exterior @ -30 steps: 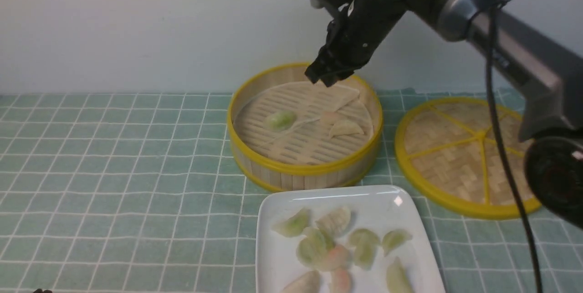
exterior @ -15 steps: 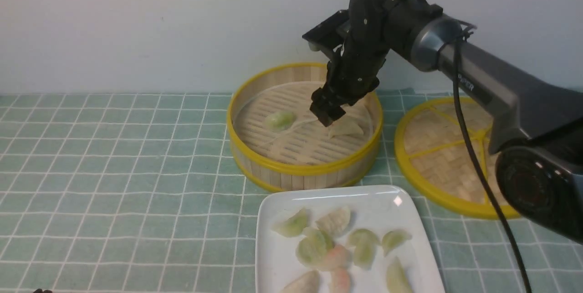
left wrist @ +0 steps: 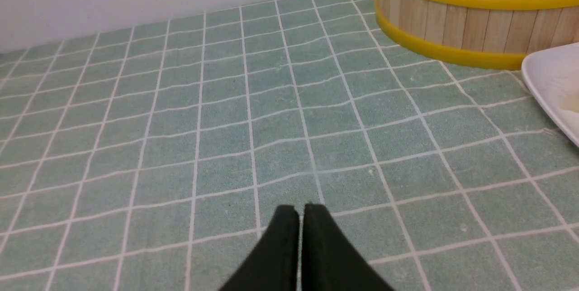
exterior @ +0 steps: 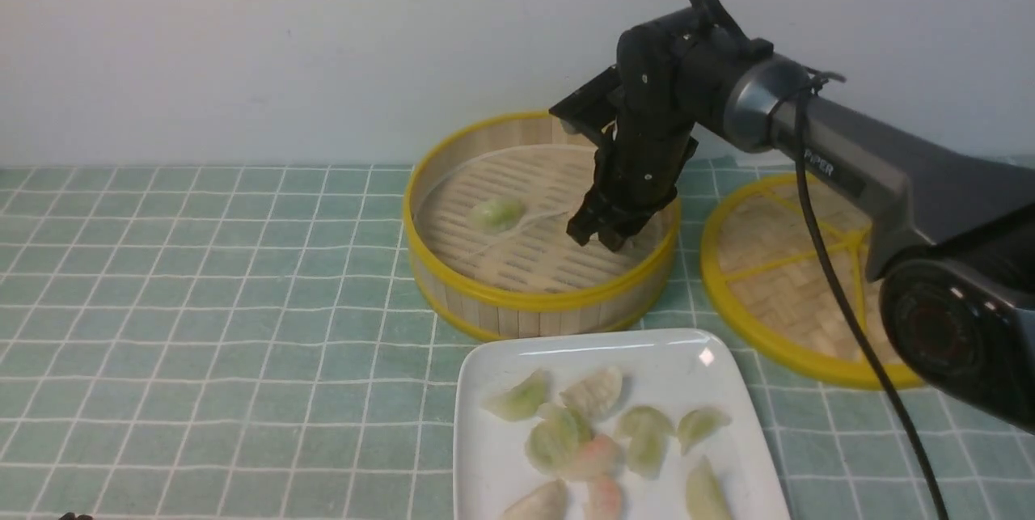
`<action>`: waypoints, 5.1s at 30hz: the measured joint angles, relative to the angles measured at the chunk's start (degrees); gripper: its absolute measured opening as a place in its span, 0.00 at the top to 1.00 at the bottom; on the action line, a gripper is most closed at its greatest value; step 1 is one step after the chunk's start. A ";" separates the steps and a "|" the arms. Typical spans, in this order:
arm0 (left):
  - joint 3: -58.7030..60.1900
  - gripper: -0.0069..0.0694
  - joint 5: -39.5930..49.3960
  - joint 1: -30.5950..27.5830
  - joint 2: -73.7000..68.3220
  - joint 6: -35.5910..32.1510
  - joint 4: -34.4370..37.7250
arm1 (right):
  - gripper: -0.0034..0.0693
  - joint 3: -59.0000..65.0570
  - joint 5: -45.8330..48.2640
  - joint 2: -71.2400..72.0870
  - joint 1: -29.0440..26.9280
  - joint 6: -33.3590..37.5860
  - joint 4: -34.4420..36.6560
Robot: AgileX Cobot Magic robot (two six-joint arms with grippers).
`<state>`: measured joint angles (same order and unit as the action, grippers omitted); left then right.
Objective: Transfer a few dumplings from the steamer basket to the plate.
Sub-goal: Use the right arm to grab a dumpling from inside the steamer, then use the right arm to put the dumpling into the plate, then use the right arm to grab a dumpling from inside the steamer, then use the right arm to put the dumpling into the plate, then use the left arm to grab a dumpling from the steamer
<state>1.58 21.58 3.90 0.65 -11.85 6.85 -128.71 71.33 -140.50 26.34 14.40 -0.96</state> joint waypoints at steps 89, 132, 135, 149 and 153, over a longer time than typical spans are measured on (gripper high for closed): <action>0.00 0.92 0.00 0.00 0.00 0.00 0.00 | 0.75 23.80 0.11 33.43 2.64 -7.78 11.22; 0.00 0.92 -0.05 0.00 0.00 0.00 0.00 | 0.97 65.75 -11.38 107.86 3.43 -22.53 3.69; 0.00 0.92 -0.05 0.00 0.00 0.00 0.00 | 0.97 80.13 -22.92 119.90 3.43 -22.84 3.32; 0.00 0.92 -0.05 0.00 0.04 0.00 0.05 | 0.97 113.76 -57.32 141.19 3.43 -33.28 5.63; 0.00 0.92 -0.05 0.00 0.04 0.00 0.05 | 0.97 114.25 -57.60 141.19 3.43 -33.04 5.46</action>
<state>1.58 21.54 3.90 0.69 -11.85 6.90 -14.46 13.73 0.70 29.77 -18.64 4.50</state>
